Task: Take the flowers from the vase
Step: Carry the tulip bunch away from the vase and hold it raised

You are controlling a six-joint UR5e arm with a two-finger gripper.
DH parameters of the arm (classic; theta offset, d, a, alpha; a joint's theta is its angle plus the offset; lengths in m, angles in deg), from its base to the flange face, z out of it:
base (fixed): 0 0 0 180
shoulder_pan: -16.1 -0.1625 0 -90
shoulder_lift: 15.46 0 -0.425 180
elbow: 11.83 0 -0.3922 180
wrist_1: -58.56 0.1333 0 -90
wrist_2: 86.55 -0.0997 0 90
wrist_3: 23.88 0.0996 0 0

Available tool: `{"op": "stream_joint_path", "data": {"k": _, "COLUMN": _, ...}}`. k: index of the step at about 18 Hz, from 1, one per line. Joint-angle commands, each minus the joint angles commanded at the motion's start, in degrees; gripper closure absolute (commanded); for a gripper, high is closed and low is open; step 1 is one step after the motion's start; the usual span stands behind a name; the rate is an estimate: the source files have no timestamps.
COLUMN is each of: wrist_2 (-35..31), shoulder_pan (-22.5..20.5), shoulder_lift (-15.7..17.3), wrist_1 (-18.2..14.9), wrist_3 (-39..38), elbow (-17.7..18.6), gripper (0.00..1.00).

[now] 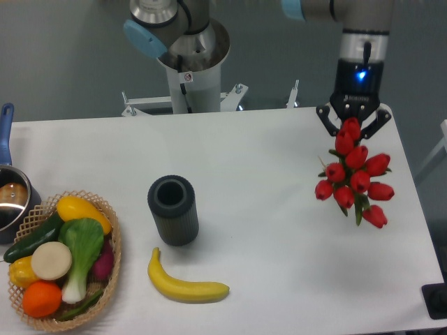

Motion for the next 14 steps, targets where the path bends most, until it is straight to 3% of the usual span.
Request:
{"op": "stream_joint_path", "data": {"k": 7, "wrist_2": -19.26, "shoulder_pan": 4.23, "shoulder_lift": -3.08, "wrist_1": -0.70, "wrist_3": -0.27, "elbow": -1.50, "gripper": 0.94}}
{"op": "stream_joint_path", "data": {"k": 12, "wrist_2": -23.58, "shoulder_pan": 4.93, "shoulder_lift": -4.50, "wrist_1": -11.76, "wrist_3": 2.36, "elbow": -6.94, "gripper": 0.92}}
{"op": "stream_joint_path", "data": {"k": 14, "wrist_2": -24.81, "shoulder_pan": 4.94, "shoulder_lift": -4.58, "wrist_1": -13.10, "wrist_3": 4.03, "elbow": -7.30, "gripper": 0.92}}
